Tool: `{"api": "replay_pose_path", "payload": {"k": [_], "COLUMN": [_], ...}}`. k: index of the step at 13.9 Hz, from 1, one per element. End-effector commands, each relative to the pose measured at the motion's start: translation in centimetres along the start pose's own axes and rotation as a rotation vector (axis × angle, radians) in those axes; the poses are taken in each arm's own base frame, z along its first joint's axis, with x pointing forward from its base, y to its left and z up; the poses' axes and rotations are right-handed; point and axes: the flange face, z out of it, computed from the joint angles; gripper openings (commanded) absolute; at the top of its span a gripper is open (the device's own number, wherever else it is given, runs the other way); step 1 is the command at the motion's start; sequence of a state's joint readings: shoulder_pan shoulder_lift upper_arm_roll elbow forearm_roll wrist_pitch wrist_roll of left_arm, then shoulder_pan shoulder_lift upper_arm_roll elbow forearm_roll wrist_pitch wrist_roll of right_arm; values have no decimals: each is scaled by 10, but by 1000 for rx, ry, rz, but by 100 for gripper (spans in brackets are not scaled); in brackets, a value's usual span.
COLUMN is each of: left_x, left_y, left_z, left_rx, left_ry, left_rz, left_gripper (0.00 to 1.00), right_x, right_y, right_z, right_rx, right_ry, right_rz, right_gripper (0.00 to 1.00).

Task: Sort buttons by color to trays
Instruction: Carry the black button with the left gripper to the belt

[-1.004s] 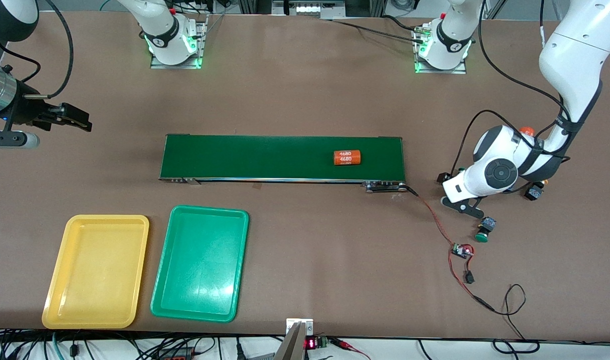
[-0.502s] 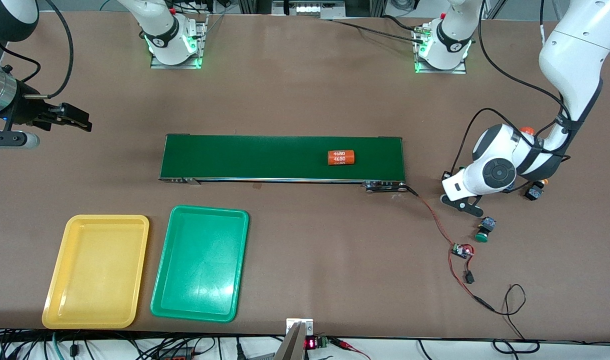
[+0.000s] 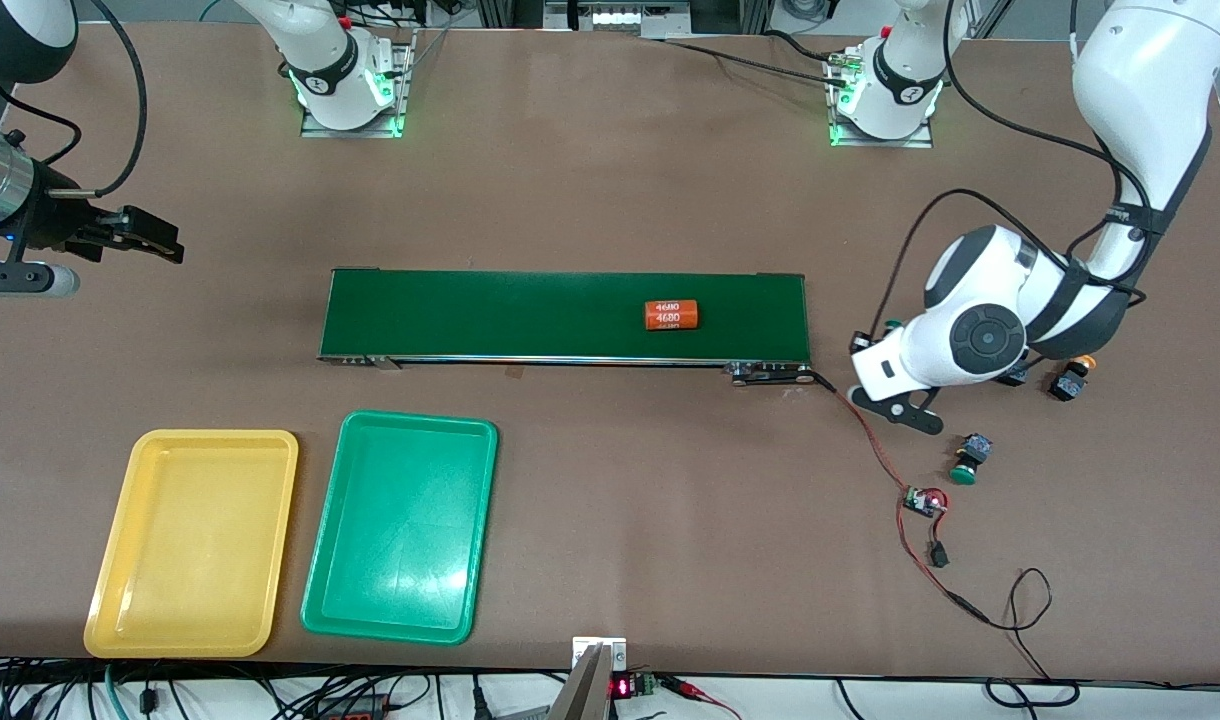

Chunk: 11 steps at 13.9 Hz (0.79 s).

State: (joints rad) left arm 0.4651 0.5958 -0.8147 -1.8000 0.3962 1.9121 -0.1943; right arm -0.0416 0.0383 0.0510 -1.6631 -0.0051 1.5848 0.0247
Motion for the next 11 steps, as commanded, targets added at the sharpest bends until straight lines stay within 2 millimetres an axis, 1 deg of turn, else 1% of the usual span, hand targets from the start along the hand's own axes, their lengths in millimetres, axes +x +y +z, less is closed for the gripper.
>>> {"api": "replay_pose_path", "payload": {"k": [1,2,3,4,8,9,10,11], "left_x": [1,1,1,1,10,10,10,10], "left_y": [70,95,113,122,129,129,128,127], "left_z": [1,8,13,14,28,30,30,31], "left_rx": [-41,-44,-41,-43,-87,-89,-89,-88], "left_ry": [-35,-49,-51,-45,-24,-26,-26,-30], "left_rz": [-129,-176,-212,-227,-223,-221,-221,-223], "left_gripper": [9,9,10,11,17,21,36,99], "right_x": [1,1,1,1,2,1,1,1], "right_y": [0,1,1,1,1,1,1,1], "right_z": [-3,-4,-4,-4,-3,-4,-4,-4], "right_rx": [14,14,14,14,14,14,14,14], "right_ry": [-5,-3,-3,-2,-5,-3,-3,-3], "right_rz": [11,12,12,12,9,6,6,6], "right_gripper": [100,100,100,100,100,100,100,100]}}
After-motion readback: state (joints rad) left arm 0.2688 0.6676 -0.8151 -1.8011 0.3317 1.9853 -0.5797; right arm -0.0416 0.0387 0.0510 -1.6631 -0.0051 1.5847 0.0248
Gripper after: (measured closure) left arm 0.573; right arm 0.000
